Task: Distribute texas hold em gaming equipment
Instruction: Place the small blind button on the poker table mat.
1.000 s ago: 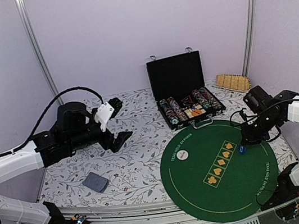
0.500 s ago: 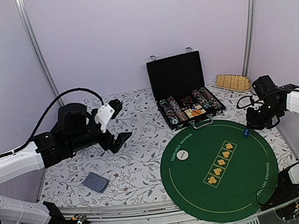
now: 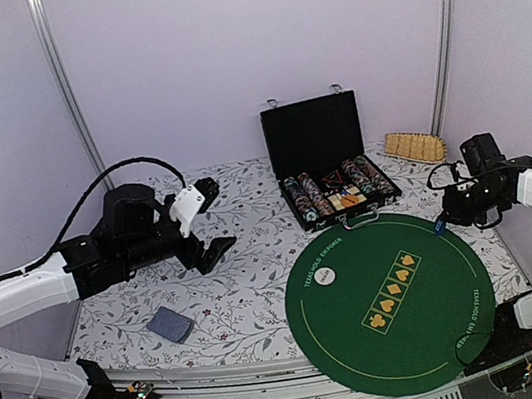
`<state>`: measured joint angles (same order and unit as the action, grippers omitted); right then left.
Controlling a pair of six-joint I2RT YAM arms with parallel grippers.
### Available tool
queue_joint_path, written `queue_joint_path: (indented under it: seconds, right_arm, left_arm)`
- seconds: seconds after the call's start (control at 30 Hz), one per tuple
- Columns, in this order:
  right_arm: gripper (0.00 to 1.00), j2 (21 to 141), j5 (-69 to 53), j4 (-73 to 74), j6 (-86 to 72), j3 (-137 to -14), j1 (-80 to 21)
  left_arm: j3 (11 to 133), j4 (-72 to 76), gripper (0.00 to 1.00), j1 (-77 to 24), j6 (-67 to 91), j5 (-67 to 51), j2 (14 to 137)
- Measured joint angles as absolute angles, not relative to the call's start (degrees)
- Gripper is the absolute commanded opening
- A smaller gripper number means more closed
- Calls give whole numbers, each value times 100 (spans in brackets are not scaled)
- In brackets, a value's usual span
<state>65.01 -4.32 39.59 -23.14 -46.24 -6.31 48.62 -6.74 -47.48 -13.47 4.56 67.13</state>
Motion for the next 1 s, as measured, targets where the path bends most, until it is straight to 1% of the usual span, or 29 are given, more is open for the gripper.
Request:
queue_joint_path:
  seconds: [0.17, 0.3, 0.43, 0.67, 0.8, 1.0]
  right_arm:
    - [2, 6753, -958, 3205, -2349, -4574, -325]
    - [2, 7074, -1632, 2449, -2467, -4252, 301]
    - [2, 7258, -1997, 2047, -2600, -3938, 753]
    - [2, 7319, -2370, 1712, -2620, -3546, 1085]
    - [2, 7037, -2569, 1675, -2617, -3129, 1619]
    - [2, 6807, -2749, 1671, -2617, -2875, 1879]
  left_arm:
    - [4862, -676, 98, -4772, -1347, 440, 6713]
    - [4862, -676, 98, -4794, -1347, 443, 6713]
    - [4862, -676, 98, -4801, -1350, 440, 6713]
    - [4862, -676, 98, -4803, -1350, 443, 6713]
    - [4862, -679, 98, -4807, -1350, 440, 6713]
    - [4862, -679, 98, -4812, -1350, 440, 6713]
